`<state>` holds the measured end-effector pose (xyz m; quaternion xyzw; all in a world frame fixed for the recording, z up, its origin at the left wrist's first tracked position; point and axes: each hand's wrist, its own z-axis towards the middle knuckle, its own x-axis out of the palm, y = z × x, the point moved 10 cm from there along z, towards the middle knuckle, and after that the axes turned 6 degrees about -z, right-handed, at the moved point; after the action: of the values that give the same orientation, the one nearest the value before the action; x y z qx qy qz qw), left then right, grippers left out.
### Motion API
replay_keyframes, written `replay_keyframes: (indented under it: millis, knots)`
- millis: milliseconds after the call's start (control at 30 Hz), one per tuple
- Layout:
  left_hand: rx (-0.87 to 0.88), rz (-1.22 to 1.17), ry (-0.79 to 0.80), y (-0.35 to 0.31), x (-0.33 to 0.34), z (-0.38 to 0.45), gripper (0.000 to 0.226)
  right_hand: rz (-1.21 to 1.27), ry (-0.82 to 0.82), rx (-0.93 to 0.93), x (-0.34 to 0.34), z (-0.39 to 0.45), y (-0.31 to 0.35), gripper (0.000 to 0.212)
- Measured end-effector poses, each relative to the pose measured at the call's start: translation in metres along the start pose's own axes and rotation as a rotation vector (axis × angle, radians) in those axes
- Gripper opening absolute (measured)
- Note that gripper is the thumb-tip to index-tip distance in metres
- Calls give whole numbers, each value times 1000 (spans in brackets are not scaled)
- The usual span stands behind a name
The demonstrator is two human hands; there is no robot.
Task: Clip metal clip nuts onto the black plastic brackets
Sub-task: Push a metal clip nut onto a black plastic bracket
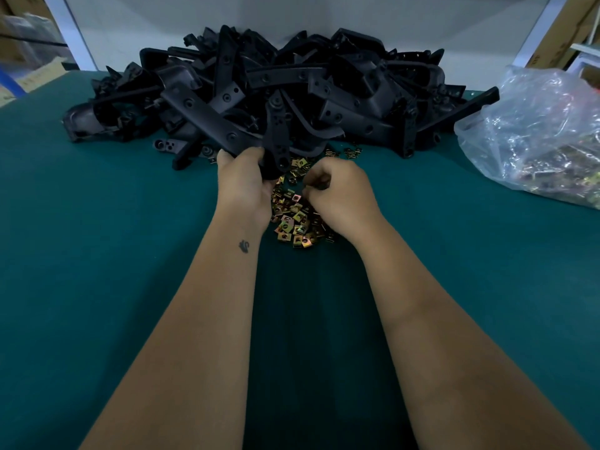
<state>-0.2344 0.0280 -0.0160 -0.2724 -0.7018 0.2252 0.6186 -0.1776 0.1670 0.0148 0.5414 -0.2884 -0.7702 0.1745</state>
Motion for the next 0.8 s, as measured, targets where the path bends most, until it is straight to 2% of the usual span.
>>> replay_keyframes:
  millis: [167,333,500,800]
  knots:
    - [-77,-8,114,8,13,-4,29,635,-180,139,-21,1,-19,20]
    - [-139,25,191,13,25,-16,51,1060,-157,174,-20,1,-22,18]
    - [-160,85,221,17,29,-22,53,1157,-140,187,-19,-1,-19,18]
    - [-179,100,259,21,31,-23,53,1100,-139,198,-21,-2,-21,8]
